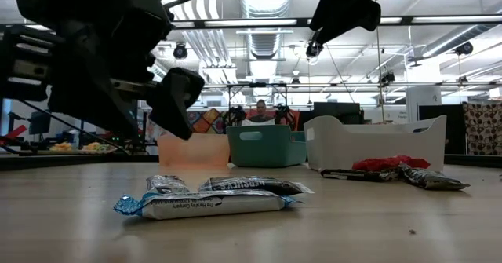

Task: Sort candy
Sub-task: Put the top right white chocolate bar into the green bin

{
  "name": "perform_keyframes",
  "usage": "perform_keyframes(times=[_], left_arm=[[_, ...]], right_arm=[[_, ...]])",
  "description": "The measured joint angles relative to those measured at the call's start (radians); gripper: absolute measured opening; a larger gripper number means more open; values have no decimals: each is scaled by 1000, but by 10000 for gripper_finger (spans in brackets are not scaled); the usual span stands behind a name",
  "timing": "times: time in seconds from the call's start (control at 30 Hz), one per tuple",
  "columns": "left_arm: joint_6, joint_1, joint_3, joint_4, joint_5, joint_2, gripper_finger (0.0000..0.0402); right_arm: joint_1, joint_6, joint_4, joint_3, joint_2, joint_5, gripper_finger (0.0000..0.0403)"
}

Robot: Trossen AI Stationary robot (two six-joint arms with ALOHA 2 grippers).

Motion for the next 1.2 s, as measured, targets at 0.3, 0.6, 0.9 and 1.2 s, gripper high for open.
perform_keyframes(times=[0.3, 0.6, 0.9, 1.2], left_arm=[[28, 2, 0, 46, 0, 42, 249], [65, 8, 0, 40, 0, 42, 249], [82, 12, 0, 94, 11, 106, 249], [73, 17, 22, 184, 81, 231, 246]], right_arm=[[0, 0, 11, 0, 0, 0, 183], [0, 0, 12, 0, 0, 0, 183], [0, 0, 15, -1, 0, 0, 183], [0, 0, 16, -3, 0, 0, 183]])
